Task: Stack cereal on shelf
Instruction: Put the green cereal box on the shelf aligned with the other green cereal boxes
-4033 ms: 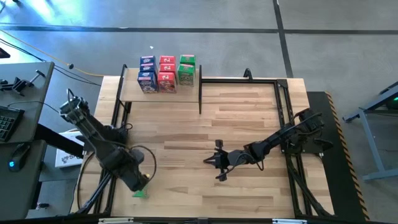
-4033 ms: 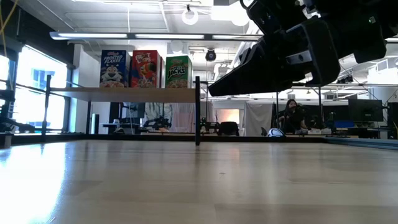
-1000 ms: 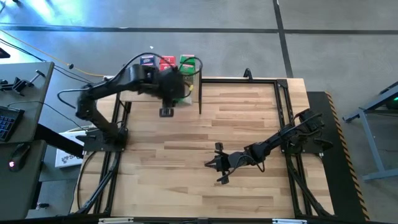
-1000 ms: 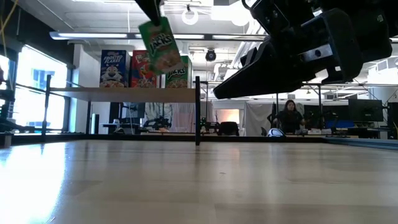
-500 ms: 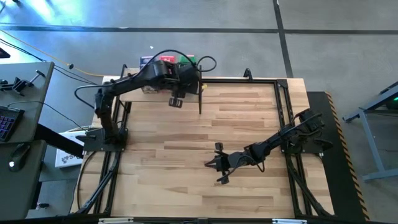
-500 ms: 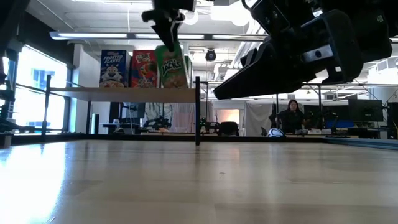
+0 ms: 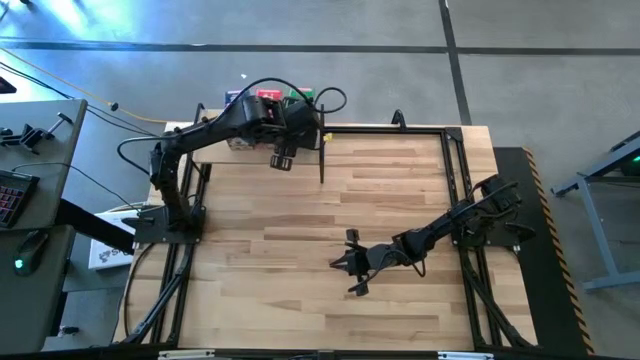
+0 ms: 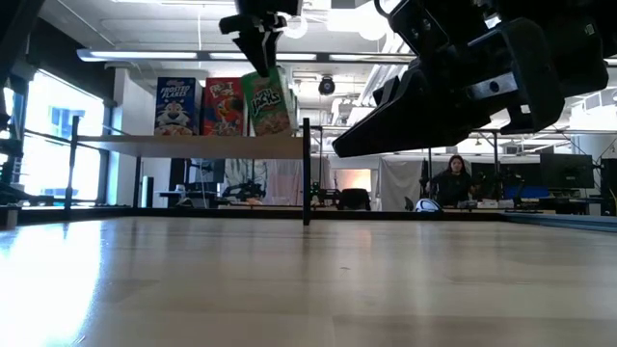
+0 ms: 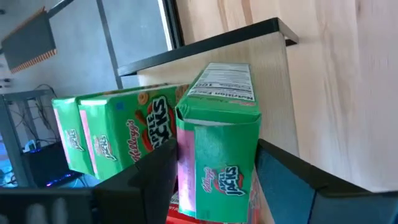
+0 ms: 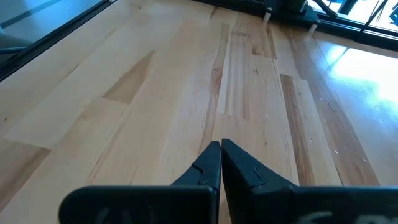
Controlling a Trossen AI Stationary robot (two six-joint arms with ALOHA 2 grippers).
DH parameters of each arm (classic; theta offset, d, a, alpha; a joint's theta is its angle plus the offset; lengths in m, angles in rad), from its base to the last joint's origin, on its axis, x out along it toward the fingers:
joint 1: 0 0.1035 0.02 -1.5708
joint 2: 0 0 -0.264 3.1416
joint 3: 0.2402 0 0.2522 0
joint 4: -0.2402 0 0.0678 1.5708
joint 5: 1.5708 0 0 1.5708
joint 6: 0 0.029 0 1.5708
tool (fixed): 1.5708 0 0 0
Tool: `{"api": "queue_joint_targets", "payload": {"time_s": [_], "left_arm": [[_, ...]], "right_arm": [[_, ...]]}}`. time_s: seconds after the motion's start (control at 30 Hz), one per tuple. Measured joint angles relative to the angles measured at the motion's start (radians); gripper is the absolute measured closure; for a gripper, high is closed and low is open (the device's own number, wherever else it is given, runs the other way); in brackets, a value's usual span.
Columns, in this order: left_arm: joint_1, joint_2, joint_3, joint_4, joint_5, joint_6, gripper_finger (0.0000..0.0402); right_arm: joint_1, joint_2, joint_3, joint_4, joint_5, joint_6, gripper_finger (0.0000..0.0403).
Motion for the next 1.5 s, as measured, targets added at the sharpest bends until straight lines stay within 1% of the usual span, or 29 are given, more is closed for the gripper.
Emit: {"api": "queue_joint_targets", "payload": {"time_s": [0.33, 0.43, 0.6, 0.67, 0.7, 0.73, 0.8, 0.83, 0.9, 0.97, 1.03, 1.07, 1.1, 1.2, 1.23, 1.3, 1.4, 1.5], "left_arm": [[0.032, -0.002, 0.014, 0.009, -0.004, -0.01, 0.0186], [0.036, -0.002, 0.014, 0.012, -0.023, -0.011, 0.0179], [0.027, -0.012, 0.014, 0.002, -0.049, -0.018, 0.0173], [0.015, -0.026, 0.014, -0.005, -0.044, -0.044, 0.0175], [0.01, -0.038, 0.014, -0.009, -0.017, -0.079, 0.0178], [0.008, -0.05, 0.014, -0.009, 0.039, -0.122, 0.0184], [0.008, -0.09, -0.002, 0.01, 0.19, -0.199, 0.0203], [0.007, -0.118, -0.025, 0.032, 0.246, -0.226, 0.0216], [-0.006, -0.196, -0.111, 0.116, 0.283, -0.236, 0.0244], [-0.027, -0.288, -0.232, 0.247, 0.276, -0.238, 0.0273], [-0.04, -0.394, -0.39, 0.406, 0.277, -0.245, 0.0298], [-0.045, -0.448, -0.474, 0.479, 0.281, -0.247, 0.031], [-0.05, -0.503, -0.565, 0.569, 0.28, -0.247, 0.0321], [-0.054, -0.659, -0.837, 0.845, 0.301, -0.272, 0.0349], [-0.054, -0.706, -0.919, 0.937, 0.316, -0.283, 0.0357], [-0.054, -0.795, -1.077, 1.09, 0.346, -0.305, 0.0369], [-0.055, -0.899, -1.272, 1.308, 0.372, -0.337, 0.0382], [-0.055, -0.982, -1.414, 1.467, 0.376, -0.375, 0.0388]], "right_arm": [[0.0, 0.0, 0.0, 0.003, 0.0, 0.006, 0.0403], [0.0, 0.0, 0.0, 0.003, 0.0, 0.008, 0.0403], [0.0, 0.0, 0.0, 0.005, 0.0, 0.006, 0.0403], [0.0, -0.003, 0.0, 0.013, 0.008, 0.006, 0.0403], [0.0, -0.011, 0.0, 0.007, 0.023, 0.007, 0.0403], [0.0, -0.022, 0.004, -0.003, 0.046, 0.006, 0.0403], [0.0, -0.059, 0.008, -0.026, 0.113, -0.006, 0.0403], [0.0, -0.077, 0.008, -0.032, 0.156, -0.014, 0.0403], [-0.007, -0.112, 0.008, -0.043, 0.259, -0.041, 0.0403], [-0.027, -0.14, 0.008, -0.025, 0.352, -0.079, 0.0403], [-0.063, -0.155, 0.008, 0.024, 0.417, -0.118, 0.0403], [-0.088, -0.158, 0.009, 0.047, 0.425, -0.137, 0.0403], [-0.117, -0.159, 0.008, 0.07, 0.414, -0.153, 0.0403], [-0.224, -0.159, 0.008, 0.119, 0.311, -0.165, 0.0403], [-0.263, -0.159, 0.009, 0.131, 0.282, -0.152, 0.0403], [-0.334, -0.159, 0.009, 0.154, 0.259, -0.121, 0.0403], [-0.433, -0.159, 0.009, 0.205, 0.197, -0.111, 0.0403], [-0.512, -0.159, 0.042, 0.196, 0.093, -0.095, 0.0403]]}}
